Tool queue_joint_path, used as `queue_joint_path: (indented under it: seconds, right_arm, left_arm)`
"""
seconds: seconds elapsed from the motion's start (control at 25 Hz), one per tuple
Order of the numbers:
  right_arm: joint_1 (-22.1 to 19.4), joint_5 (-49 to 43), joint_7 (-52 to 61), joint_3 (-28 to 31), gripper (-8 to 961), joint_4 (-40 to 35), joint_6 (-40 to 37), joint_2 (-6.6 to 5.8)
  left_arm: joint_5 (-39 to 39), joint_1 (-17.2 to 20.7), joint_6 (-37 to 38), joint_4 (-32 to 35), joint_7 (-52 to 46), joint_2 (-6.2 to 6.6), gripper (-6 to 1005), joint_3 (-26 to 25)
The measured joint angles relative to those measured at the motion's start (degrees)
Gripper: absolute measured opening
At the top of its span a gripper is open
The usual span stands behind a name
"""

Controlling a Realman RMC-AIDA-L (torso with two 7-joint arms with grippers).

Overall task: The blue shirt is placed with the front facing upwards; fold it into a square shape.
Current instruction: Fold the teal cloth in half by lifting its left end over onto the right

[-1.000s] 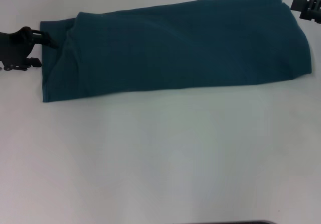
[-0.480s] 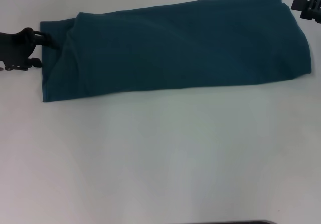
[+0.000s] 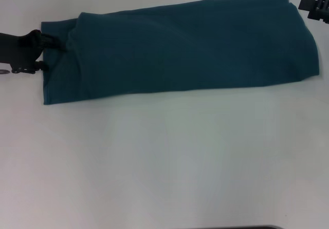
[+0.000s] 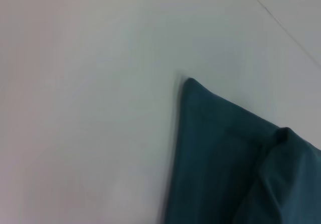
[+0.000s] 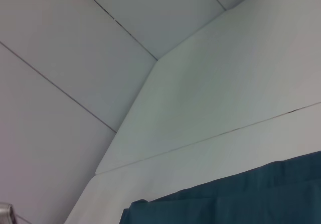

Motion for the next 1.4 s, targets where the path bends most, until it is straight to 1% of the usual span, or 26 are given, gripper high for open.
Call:
queue_joint_path:
  seconds: [0.2, 0.32, 0.44, 0.56, 0.76, 0.88, 1.12, 1.4]
  right_arm:
    - [-0.19, 0.0, 0.04, 0.02, 877, 0.0, 0.0, 0.0]
    - [-0.21, 0.0, 0.03, 0.07, 877, 0.0, 0.0, 0.0]
    - [-0.24, 0.0, 0.05, 0.06, 877, 0.0, 0.0, 0.0]
    - [-0.36, 0.0, 0.08, 0.01, 877, 0.05, 0.0, 0.0]
    - [-0.62, 0.0, 0.15, 0.15, 877, 0.58, 0.0, -0.02]
    - [-0.61, 0.0, 0.09, 0.16, 877, 0.88, 0.01, -0.05]
    - [-0.52, 0.0, 0.09, 0.16, 877, 0.89, 0.05, -0.09]
    - [-0.46, 0.0, 0.25, -0.01, 877, 0.9, 0.63, -0.09]
  left_arm:
    - [-0.16, -0.56, 1.27, 0.02, 0.12, -0.33, 703, 0.0]
    - [-0.47, -0.73, 2.76, -0.79, 0.3, -0.89, 703, -0.19]
    - [-0.53, -0.76, 3.32, -1.9, 0.47, -1.15, 703, -0.48]
    - [-0.45, -0.4, 2.68, -2.75, 0.18, -1.1, 704, -0.54]
    - [-0.04, 0.37, 1.11, -2.89, -0.25, -0.48, 704, -0.21]
    - [0.16, 0.59, 0.54, -2.86, -0.31, -0.49, 704, -0.13]
    - [2.43, 0.49, -0.84, -2.79, -0.29, -0.96, 704, -0.01]
    - [2.85, 0.31, -1.17, -2.79, -0.22, -1.01, 704, 0.0]
